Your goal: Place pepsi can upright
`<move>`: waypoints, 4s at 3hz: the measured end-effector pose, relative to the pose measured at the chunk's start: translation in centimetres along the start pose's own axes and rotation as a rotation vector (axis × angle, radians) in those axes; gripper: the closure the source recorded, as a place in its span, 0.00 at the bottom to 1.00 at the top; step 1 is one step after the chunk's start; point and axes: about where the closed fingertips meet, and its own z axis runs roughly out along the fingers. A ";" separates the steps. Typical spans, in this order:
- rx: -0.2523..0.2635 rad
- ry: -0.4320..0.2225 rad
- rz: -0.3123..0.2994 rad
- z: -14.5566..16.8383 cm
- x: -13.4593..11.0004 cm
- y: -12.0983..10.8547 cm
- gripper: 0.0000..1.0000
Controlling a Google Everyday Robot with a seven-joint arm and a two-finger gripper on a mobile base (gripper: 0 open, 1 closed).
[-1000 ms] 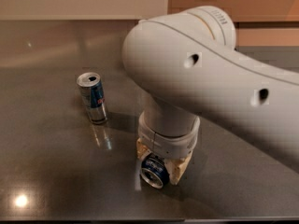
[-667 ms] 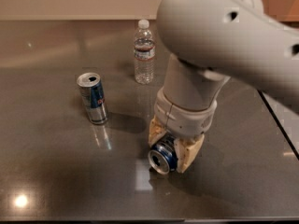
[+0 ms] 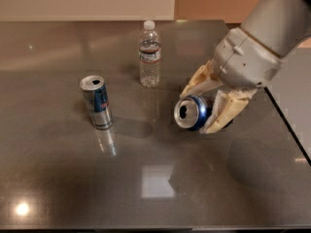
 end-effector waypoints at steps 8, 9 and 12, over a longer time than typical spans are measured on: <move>0.247 -0.989 0.391 -0.4 4.0 -1.5 1.00; 0.260 -1.017 0.397 0.3 4.7 -1.5 1.00; 0.279 -1.025 0.405 1.6 6.0 -1.3 0.38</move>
Offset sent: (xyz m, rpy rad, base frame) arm 0.0141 -0.0315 0.0575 0.7539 0.2942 -0.1875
